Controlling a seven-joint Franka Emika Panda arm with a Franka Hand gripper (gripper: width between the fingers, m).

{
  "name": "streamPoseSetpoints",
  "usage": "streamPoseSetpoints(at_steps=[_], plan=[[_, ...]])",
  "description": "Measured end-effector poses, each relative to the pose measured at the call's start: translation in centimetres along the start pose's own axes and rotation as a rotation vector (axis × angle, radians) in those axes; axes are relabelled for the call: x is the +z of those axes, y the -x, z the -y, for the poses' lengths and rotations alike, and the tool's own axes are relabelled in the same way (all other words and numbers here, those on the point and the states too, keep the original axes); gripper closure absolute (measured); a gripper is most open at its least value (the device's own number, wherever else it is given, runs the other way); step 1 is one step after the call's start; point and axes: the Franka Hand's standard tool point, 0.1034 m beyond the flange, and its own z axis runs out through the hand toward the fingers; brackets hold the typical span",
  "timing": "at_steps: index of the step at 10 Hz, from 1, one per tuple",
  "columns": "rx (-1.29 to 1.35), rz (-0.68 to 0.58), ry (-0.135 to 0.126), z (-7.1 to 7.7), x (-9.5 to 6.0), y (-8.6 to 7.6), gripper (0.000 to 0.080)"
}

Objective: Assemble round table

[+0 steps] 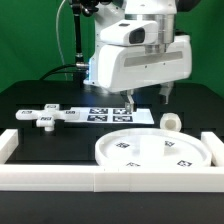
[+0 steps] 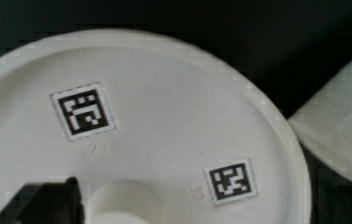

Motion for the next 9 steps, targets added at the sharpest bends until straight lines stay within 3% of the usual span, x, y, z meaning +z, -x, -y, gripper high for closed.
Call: streamPoseSetpoints(at_steps=[2,3,8,9], plan=[[0.282,0.003,-0.033,1.4,0.6,-0.2,0.0151],[0.375,0.006,-0.040,2.1,0.9,-0.3,0.0151],[0.716,0.014,-0.068,2.8,1.0,-0.5,0.0151],[0.760,0.017,-0.071,3.6,1.5,-0.4,0.0151]])
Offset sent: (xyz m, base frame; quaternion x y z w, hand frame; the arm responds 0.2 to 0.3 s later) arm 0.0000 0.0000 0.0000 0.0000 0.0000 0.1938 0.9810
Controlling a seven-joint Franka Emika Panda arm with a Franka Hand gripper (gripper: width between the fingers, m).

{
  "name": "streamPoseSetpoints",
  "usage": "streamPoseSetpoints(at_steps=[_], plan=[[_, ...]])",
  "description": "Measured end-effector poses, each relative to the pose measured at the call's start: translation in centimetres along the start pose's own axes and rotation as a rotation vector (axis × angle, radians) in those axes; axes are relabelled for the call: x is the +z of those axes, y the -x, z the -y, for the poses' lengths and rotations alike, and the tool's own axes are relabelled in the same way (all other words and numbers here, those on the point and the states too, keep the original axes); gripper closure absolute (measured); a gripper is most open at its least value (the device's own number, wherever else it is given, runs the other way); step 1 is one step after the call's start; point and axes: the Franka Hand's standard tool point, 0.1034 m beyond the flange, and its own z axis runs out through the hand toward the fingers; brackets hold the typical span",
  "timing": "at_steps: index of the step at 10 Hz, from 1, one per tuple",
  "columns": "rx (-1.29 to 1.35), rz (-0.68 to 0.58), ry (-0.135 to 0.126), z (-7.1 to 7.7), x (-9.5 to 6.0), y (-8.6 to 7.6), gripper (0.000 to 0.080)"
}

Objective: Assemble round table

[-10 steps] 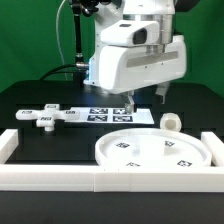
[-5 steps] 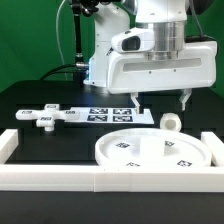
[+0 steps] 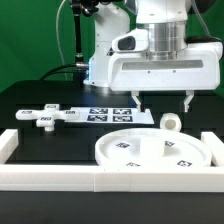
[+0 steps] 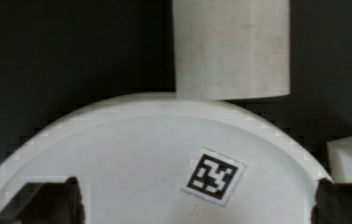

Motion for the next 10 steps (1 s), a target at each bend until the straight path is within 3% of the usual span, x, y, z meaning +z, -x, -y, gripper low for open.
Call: streamPoseSetpoints(at_steps=[3,4,6,8,10], plan=[[-0.039,-0.007,0.001,1.8,0.5,1.3,0.0151],[-0.059,0.022,0.009,1.7,0.7,1.7,0.0151],[-0.071,0.159,0.037,1.0,0.5,1.9,0.0151],[-0.087,0.304,0.056,1.4,0.9,1.8,0.0151],[-0.116,0.397,0.059,1.8,1.2,1.3,0.0151]])
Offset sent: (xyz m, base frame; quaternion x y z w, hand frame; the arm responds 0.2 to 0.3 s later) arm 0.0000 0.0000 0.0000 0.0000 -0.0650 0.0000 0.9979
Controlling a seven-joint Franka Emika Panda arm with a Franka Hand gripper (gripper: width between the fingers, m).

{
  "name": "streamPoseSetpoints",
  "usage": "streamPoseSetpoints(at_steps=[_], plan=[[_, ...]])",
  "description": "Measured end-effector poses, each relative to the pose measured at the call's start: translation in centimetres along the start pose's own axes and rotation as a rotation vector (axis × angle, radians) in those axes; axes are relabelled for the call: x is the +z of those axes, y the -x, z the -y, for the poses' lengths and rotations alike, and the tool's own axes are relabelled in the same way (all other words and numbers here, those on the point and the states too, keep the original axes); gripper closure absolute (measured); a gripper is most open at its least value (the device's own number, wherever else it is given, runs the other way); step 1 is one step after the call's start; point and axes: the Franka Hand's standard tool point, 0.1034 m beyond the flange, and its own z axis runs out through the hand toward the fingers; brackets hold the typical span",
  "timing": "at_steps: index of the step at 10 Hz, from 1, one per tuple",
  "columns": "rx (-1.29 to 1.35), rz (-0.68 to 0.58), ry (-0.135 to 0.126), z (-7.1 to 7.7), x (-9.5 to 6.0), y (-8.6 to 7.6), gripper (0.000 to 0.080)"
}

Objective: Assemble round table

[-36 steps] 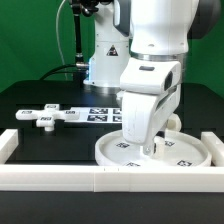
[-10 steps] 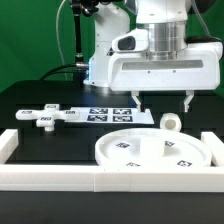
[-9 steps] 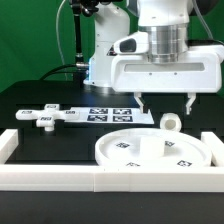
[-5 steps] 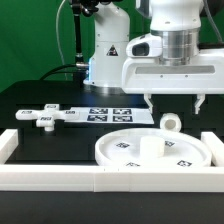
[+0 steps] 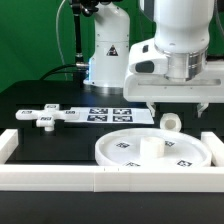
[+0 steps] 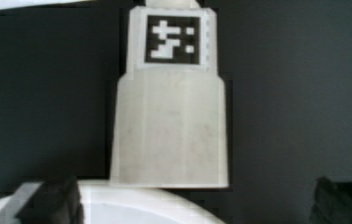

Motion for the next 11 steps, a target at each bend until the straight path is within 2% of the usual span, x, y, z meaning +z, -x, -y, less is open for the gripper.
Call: streamPoseSetpoints(at_steps=[2,3,5,6,8,9,10,11], plan=[[-0.006,0.150,0.007,-0.2,0.4,0.0,0.0151],[-0.017,0.184,0.007,-0.4,0.7,-0.1,0.0151],[-0.011,0.381,0.025,-1.4,1.5,0.9,0.0151],[-0.012,0.428,0.027,-1.3,1.8,0.4,0.0151],[-0.013,0.539,0.040,-1.3,2.4,1.0,0.0151],[-0.015,0.589,0.043,-1.3,3.0,0.8,0.0151],[-0.015,0.563,0.039,-1.2,3.3,0.0,0.0151],[-0.017,0.555,0.039,-1.1,3.2,0.1,0.0151]])
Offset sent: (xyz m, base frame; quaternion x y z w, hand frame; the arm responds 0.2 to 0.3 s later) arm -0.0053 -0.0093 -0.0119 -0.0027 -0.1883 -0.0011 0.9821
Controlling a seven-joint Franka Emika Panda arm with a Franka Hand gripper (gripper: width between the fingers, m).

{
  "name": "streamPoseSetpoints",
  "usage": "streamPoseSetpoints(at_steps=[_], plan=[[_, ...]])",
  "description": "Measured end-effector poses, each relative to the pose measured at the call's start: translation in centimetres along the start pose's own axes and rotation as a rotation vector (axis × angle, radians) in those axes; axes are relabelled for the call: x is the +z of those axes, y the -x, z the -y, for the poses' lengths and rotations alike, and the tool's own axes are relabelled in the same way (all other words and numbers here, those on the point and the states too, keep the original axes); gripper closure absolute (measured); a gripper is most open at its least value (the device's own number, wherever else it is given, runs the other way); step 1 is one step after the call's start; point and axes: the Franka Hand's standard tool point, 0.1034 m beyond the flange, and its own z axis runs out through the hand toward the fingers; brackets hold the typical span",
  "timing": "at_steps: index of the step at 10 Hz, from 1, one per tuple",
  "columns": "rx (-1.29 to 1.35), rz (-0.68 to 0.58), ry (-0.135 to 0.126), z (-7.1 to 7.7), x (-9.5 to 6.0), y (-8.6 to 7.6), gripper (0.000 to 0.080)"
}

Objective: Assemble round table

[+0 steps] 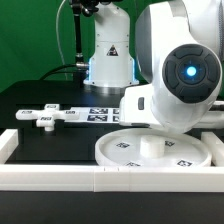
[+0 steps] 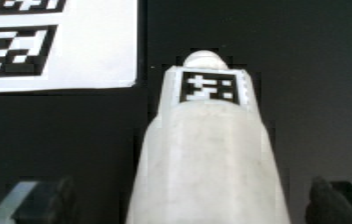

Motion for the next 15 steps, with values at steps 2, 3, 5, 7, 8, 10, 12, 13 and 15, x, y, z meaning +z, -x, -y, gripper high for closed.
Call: streamPoseSetpoints(at_steps=[2,3,5,7,8,10,12,13,15], plan=[[-0.007,-0.025,0.000,0.3,0.0,-0.5,0.0290],[-0.007,-0.027,-0.001,0.3,0.0,-0.6,0.0290],[-0.008,-0.027,0.001,0.4,0.0,-0.5,0.0393],[-0.009,-0.026,0.001,0.3,-0.2,-0.4,0.0393],[-0.010,-0.021,0.001,0.3,-0.8,0.3,0.0393],[-0.020,0.017,0.000,-0.4,-3.0,2.9,0.0393],[-0.026,0.020,-0.007,-0.9,-5.2,3.9,0.0392],[-0.026,0.005,-0.006,-0.7,-4.8,3.3,0.0390],[-0.026,-0.008,-0.007,-0.6,-4.8,3.0,0.0390]])
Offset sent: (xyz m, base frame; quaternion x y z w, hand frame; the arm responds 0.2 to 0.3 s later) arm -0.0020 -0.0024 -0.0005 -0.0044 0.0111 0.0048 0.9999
